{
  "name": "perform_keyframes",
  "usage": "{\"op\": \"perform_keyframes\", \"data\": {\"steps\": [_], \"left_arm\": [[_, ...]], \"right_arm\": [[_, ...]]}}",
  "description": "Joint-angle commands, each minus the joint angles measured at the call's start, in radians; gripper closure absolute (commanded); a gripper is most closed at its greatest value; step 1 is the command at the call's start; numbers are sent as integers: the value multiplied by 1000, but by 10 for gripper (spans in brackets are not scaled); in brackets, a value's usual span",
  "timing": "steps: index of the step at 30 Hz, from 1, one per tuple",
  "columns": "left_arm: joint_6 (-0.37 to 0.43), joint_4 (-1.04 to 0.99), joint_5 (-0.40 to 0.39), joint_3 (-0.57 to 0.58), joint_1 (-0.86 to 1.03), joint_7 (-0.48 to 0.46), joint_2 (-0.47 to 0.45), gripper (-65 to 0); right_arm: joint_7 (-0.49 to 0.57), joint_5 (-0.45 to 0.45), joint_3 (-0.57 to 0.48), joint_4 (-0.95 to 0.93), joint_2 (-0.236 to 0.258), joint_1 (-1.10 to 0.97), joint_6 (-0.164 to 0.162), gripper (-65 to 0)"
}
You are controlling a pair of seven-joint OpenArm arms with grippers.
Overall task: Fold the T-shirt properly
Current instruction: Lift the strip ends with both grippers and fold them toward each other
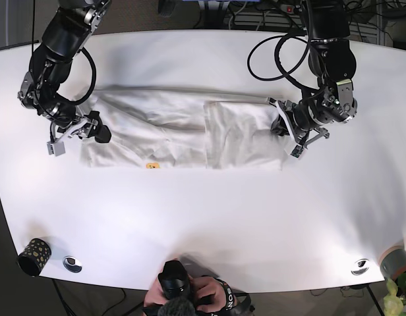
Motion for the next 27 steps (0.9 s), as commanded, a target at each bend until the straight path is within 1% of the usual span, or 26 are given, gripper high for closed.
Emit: {"op": "perform_keyframes", "data": {"steps": [1,2,5,6,10,12,15,23,25,27], "left_arm": [[-1,11,-5,1,-12,-9,-2,-29],[-1,11,-5,1,-12,-9,-4,-29],[-1,11,-5,1,-12,-8,-4,-29],[-1,11,-5,1,-12,-8,-4,-29],[-1,11,-3,1,-11,-8,-4,-29],[-1,8,-3,16,-11,-8,-4,-29],[-1,-6,-3,62,-11,-8,-4,-29],[-1,-72,-3,153,-18,-11,5,-29],[-1,-85,-5,173,-20,-12,8,-29],[-1,-101,-6,210,-24,-43,39,-29]], "right_arm": [[-11,-3,0,12,7,8,5,-411],[-11,-3,0,12,1,8,5,-387],[3,-5,11,14,-5,10,5,-266],[15,-5,8,14,-5,10,5,-216],[37,-5,6,15,-1,13,5,-48],[37,-5,8,18,12,14,5,0],[35,-5,8,73,27,8,5,0],[25,-5,6,362,36,-93,5,0],[2,-5,6,408,50,-108,5,0],[-34,-3,6,463,53,-125,5,0]]}}
